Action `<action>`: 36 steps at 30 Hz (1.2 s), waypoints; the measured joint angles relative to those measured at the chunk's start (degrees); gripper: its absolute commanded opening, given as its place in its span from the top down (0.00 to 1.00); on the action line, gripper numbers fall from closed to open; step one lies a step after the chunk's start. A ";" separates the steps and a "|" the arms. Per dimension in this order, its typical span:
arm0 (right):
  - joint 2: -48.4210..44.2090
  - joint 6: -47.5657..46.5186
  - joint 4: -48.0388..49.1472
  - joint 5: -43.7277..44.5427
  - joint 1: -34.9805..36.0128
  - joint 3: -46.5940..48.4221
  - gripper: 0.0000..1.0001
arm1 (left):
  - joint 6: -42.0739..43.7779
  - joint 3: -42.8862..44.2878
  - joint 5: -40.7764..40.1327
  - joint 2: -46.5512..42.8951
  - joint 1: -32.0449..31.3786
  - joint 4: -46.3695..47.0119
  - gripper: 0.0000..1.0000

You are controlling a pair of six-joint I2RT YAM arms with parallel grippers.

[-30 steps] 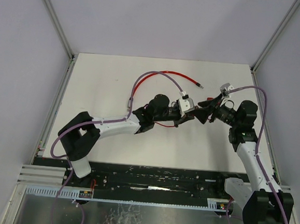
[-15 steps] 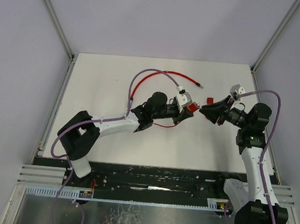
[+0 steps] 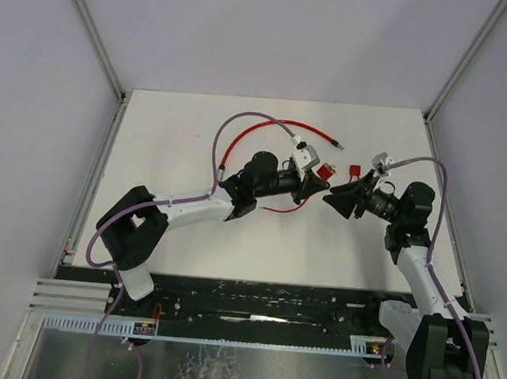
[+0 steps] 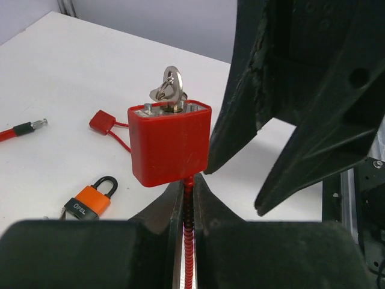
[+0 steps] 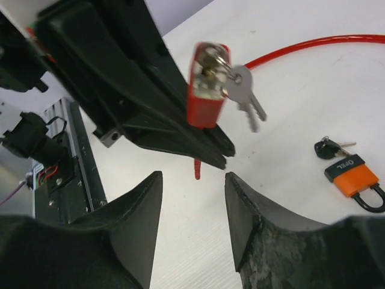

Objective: Lock with the key
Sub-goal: Adjust the lock.

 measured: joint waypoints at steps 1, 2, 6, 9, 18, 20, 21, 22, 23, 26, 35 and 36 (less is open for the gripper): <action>0.00 1.33 2.27 1.18 0.02 -1.29 0.45 | -0.15 0.00 0.00 0.00 0.00 0.44 1.00; 0.07 2.78 4.13 1.90 0.02 -2.27 0.45 | -0.26 0.00 0.02 0.00 0.00 0.63 1.00; 0.39 9.09 12.15 4.68 0.02 -4.39 0.43 | -0.76 -0.02 0.02 0.00 0.00 1.36 1.00; 0.39 13.22 18.03 5.22 0.04 -4.94 0.40 | -0.85 -0.02 0.04 0.00 0.00 1.40 1.00; 0.37 19.65 26.40 7.48 0.07 -5.86 0.44 | -1.03 -0.02 0.48 0.00 -0.81 1.70 1.00; 0.39 20.33 26.75 8.26 0.07 -6.10 0.45 | -1.01 0.00 0.48 0.07 -1.36 1.73 1.00; 0.46 20.59 26.91 8.59 0.07 -6.16 0.46 | -1.01 0.00 0.48 0.13 -1.66 1.73 1.00; 0.50 20.79 26.93 8.85 0.07 -6.19 0.46 | -1.01 0.00 0.50 0.20 -1.88 1.73 1.00; 0.63 21.09 27.17 9.20 0.07 -6.23 0.46 | -1.01 0.00 0.52 0.31 -2.19 1.73 1.00; 1.11 21.49 27.78 9.62 0.07 -6.38 0.46 | -1.01 0.00 0.52 0.72 -2.91 1.73 1.00; 1.31 21.75 28.11 10.73 0.55 -6.45 0.52 | -0.74 2.47 0.48 2.86 -4.79 1.09 1.00; 1.38 21.66 28.09 10.78 0.68 -6.45 0.52 | -0.72 2.60 0.46 2.91 -4.90 1.07 1.00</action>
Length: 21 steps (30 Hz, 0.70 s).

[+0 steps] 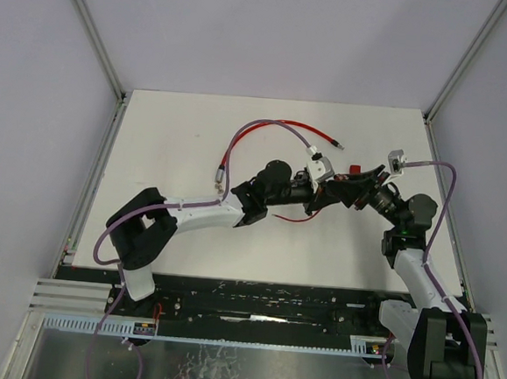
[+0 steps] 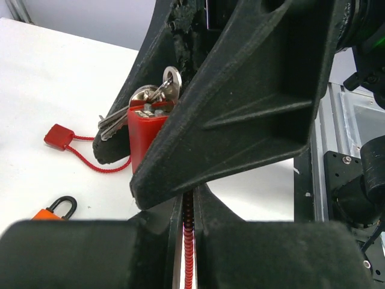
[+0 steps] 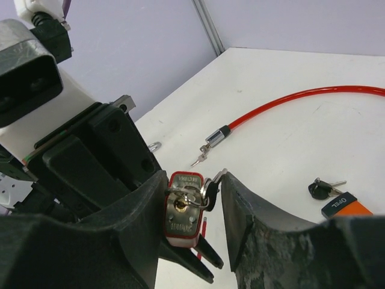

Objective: Lock with the key
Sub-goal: Adjust the lock.

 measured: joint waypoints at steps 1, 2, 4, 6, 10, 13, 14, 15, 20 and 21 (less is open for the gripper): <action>0.11 -0.11 0.00 0.26 0.17 0.00 0.52 | 0.02 0.07 -0.02 0.00 -0.15 -0.07 1.00; 0.22 -0.26 0.00 0.42 0.20 0.00 0.52 | 0.02 0.07 -0.09 0.00 -0.22 -0.09 1.00; 0.46 -0.46 -0.02 0.50 0.31 0.00 0.56 | 0.00 0.07 -0.24 0.04 -0.24 -0.24 1.00; 0.52 -0.61 -0.13 0.79 0.46 0.00 0.65 | 0.02 0.07 -0.39 0.04 -0.24 -0.24 1.00; 0.50 -0.90 -0.26 1.11 0.90 0.00 0.92 | 0.04 0.07 -0.61 0.13 -0.24 -0.24 1.00; 0.02 -1.25 -1.09 1.42 0.90 0.02 1.00 | 0.02 0.09 -1.05 0.15 -0.22 -0.24 0.97; -0.46 -1.49 -1.70 1.42 0.87 0.04 1.00 | 0.02 0.09 -1.03 0.15 -0.22 -0.24 0.90; -0.94 -1.64 -2.14 1.42 0.85 0.07 1.00 | 0.02 0.09 -1.03 0.15 -0.26 -0.11 0.82; -1.95 -2.47 -5.27 0.33 -0.85 1.42 1.00 | 0.15 0.02 -0.94 0.15 -0.26 0.92 0.53; -1.95 -2.51 -5.86 0.24 -1.40 1.75 1.00 | 0.15 -0.22 -0.98 0.11 -0.26 1.46 0.49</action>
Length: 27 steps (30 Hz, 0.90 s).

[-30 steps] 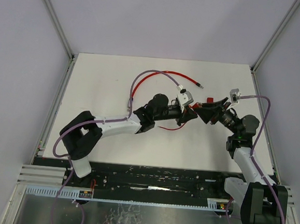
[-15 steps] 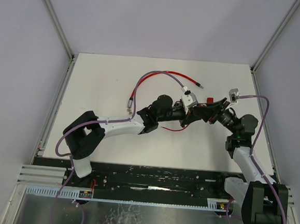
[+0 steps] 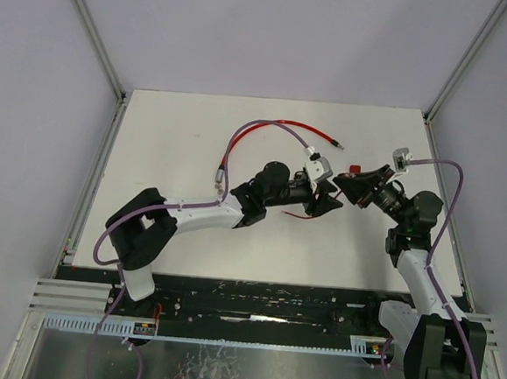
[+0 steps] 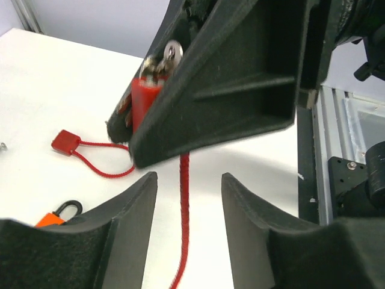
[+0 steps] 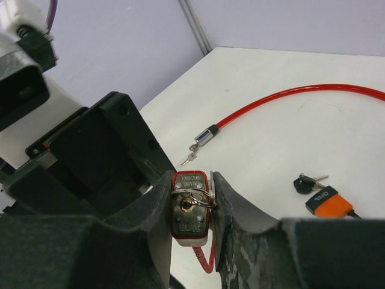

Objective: Lock with the key
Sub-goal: Adjust the lock.

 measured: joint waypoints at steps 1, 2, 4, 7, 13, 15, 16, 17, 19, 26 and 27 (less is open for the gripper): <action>0.00 -0.04 -0.59 -0.22 -0.70 0.31 1.00 | 0.09 -0.39 -0.04 -0.20 0.00 0.48 0.46; 0.00 -0.09 -1.09 -0.42 -1.42 0.63 1.00 | 0.17 -1.25 -0.09 -0.61 0.00 1.27 0.44; -0.04 -0.11 -2.43 -0.90 -2.84 1.46 1.00 | 0.63 -3.28 -0.11 -1.77 0.00 2.75 0.41; -0.42 -0.09 -4.11 -1.81 -4.72 2.75 1.00 | 1.14 -6.84 -0.37 -4.15 0.00 5.49 0.38; -1.95 0.09 -6.82 -3.58 -8.24 5.14 1.00 | -3.80 -16.00 -0.07 -10.34 0.92 17.46 0.36; -2.45 0.11 -7.61 -4.09 -9.31 5.86 1.00 | -8.74 -18.53 0.66 -11.43 1.92 22.69 0.31; -2.67 0.11 -7.93 -4.52 -9.84 6.25 1.00 | -12.50 -19.89 0.92 -11.61 2.91 26.27 0.28; -2.84 0.13 -8.11 -4.66 -10.16 6.56 1.00 | -16.04 -20.94 1.03 -11.58 3.89 29.00 0.22; -3.10 0.13 -8.46 -5.03 -10.75 7.30 1.00 | -25.64 -23.82 1.25 -10.71 6.71 37.35 0.13; -1.27 3.48 -6.64 -6.88 -11.26 10.64 1.00 | -52.13 -27.06 -0.24 -1.73 10.19 49.86 0.20; -0.13 4.85 -5.14 -7.30 -11.26 11.39 1.00 | -53.96 -27.63 -1.01 -1.31 9.77 49.96 0.22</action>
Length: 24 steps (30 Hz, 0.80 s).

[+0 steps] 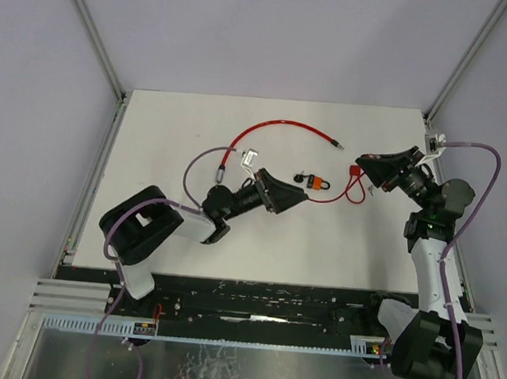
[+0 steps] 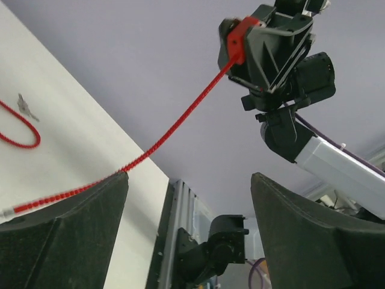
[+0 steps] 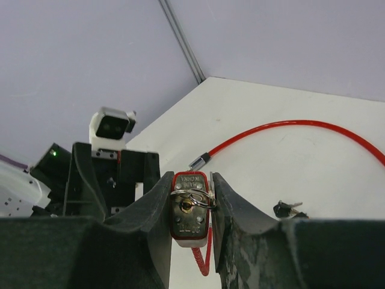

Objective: Lock with the key
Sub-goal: Adjust the lock.

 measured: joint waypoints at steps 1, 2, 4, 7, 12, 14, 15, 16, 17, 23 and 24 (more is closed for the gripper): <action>1.18 1.38 1.66 -0.33 0.00 0.63 1.00 | -2.12 -0.66 -1.09 0.33 -0.50 0.24 0.24; 2.08 2.45 2.84 -0.42 -0.02 0.98 1.00 | -3.85 -1.25 -2.25 0.52 -0.92 0.50 0.26; 3.48 4.70 5.18 -0.48 -0.20 1.22 1.00 | -8.02 -2.49 -4.74 0.83 -1.73 1.49 0.27; 3.52 6.23 6.19 -0.17 -0.87 1.20 1.00 | -13.81 -5.27 -10.36 1.70 -3.76 2.91 0.28; 0.02 6.23 6.27 1.07 -1.57 -0.66 1.00 | -21.38 -7.96 -20.24 4.98 -7.72 2.21 0.29; -1.53 6.25 6.29 1.42 -1.60 -1.62 1.00 | -23.63 -7.52 -23.34 6.19 -9.01 1.03 0.32; -2.03 6.27 6.29 1.49 -1.60 -1.99 1.00 | -24.39 -7.02 -24.46 6.67 -9.38 0.33 0.32; -2.32 6.32 6.32 1.49 -1.60 -2.27 1.00 | -25.33 -6.14 -25.79 7.21 -9.79 -0.76 0.33; -2.56 6.40 6.34 1.51 -1.60 -2.62 1.00 | -26.23 -5.07 -26.97 7.85 -10.14 -1.55 0.34; -2.67 7.34 6.27 1.53 -1.62 -4.22 1.00 | -30.32 0.98 -31.95 11.72 -10.47 -5.51 0.43; -2.69 7.50 6.29 1.57 -1.62 -4.33 1.00 | -30.88 1.60 -32.37 12.28 -10.47 -5.88 0.44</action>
